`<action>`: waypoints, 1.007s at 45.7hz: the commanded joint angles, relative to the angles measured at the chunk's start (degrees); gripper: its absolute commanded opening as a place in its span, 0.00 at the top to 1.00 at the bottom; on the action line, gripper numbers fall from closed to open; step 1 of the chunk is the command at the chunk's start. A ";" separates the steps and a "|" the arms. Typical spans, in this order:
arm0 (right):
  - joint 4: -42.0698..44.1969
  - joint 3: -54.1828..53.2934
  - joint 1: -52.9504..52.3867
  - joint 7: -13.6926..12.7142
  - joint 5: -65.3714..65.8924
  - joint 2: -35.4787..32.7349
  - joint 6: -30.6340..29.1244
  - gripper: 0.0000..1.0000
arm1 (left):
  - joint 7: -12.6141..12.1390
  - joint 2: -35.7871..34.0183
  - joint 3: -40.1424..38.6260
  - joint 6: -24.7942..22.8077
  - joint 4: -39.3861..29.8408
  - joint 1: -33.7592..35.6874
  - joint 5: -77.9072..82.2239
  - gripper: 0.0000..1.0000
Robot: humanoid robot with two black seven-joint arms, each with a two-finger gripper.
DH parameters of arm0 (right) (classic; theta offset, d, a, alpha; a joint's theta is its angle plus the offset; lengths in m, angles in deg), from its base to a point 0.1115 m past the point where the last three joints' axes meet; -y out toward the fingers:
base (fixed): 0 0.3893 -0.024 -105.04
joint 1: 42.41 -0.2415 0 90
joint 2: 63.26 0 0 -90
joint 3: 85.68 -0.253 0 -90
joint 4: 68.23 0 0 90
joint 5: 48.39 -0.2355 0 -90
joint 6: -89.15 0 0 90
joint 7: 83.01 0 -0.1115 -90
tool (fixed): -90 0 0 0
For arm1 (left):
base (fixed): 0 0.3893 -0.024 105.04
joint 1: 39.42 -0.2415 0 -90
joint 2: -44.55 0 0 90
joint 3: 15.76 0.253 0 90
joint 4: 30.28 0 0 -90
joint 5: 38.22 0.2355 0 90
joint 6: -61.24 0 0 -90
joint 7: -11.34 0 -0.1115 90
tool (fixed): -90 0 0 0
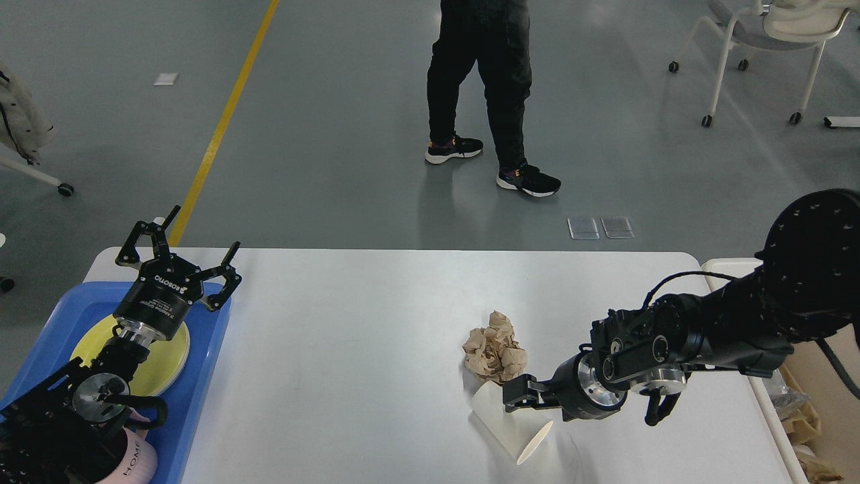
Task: Tidy desktop
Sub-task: 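Reach the right gripper to the tall white paper cup and grasp it, then lift the tall white paper cup and drop it into the bin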
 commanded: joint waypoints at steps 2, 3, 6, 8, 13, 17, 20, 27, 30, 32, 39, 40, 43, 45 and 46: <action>-0.09 -0.51 1.46 0.39 0.77 0.16 3.58 0.00 | 0.00 0.01 -0.01 0.01 0.00 0.01 0.00 0.00; -0.09 -0.51 1.64 0.48 0.77 0.24 3.93 0.00 | 0.00 0.01 -0.01 0.01 0.00 0.01 0.00 0.00; -0.09 -0.59 1.90 0.57 0.94 0.68 4.81 0.00 | 0.00 -0.08 -0.01 0.01 0.00 0.01 0.00 0.00; -0.09 -0.68 2.16 0.57 1.64 0.95 5.42 0.00 | 0.00 0.01 -0.01 0.01 0.00 0.01 0.00 0.00; -0.09 -0.77 2.78 0.66 3.14 1.04 6.22 0.00 | 0.00 0.01 -0.01 0.01 0.00 0.01 0.00 0.00; -0.18 -0.94 3.22 0.83 3.23 0.95 6.31 0.00 | 0.00 -0.08 -0.01 0.01 0.00 0.01 0.00 0.00; -0.27 -1.30 3.92 1.19 3.23 1.04 7.01 0.00 | 0.00 -0.08 -0.01 0.01 0.00 0.01 0.00 0.00; -0.27 -1.30 4.89 1.36 3.23 1.30 8.68 0.11 | 0.00 -0.08 -0.01 0.01 0.00 0.01 0.00 0.00; -0.36 -1.30 5.15 1.62 3.23 1.48 8.94 0.30 | 0.00 0.01 -0.01 0.01 0.00 0.01 0.00 0.00; -0.36 -1.30 5.15 2.15 3.40 1.48 8.94 0.54 | 0.00 -0.08 -0.01 0.01 0.00 0.01 0.00 0.00; -0.45 -1.38 5.15 3.12 4.72 1.39 9.38 1.00 | 0.00 -0.08 -0.01 0.01 0.00 0.01 0.00 0.00; -0.53 -1.39 5.15 3.12 4.72 1.30 9.38 1.00 | 0.00 0.01 -0.01 0.01 0.00 0.01 0.00 0.00; -0.62 -1.39 4.89 3.12 4.64 1.04 9.38 1.00 | 0.00 0.01 -0.01 0.01 0.00 0.01 0.00 0.00; -0.80 -1.39 4.72 3.03 4.63 0.86 9.38 1.00 | 0.00 0.01 -0.01 0.01 0.00 0.01 0.00 0.00; -0.97 -1.39 4.63 3.03 4.63 0.69 9.21 1.00 | 0.00 -0.08 -0.01 0.01 0.00 0.01 0.00 0.00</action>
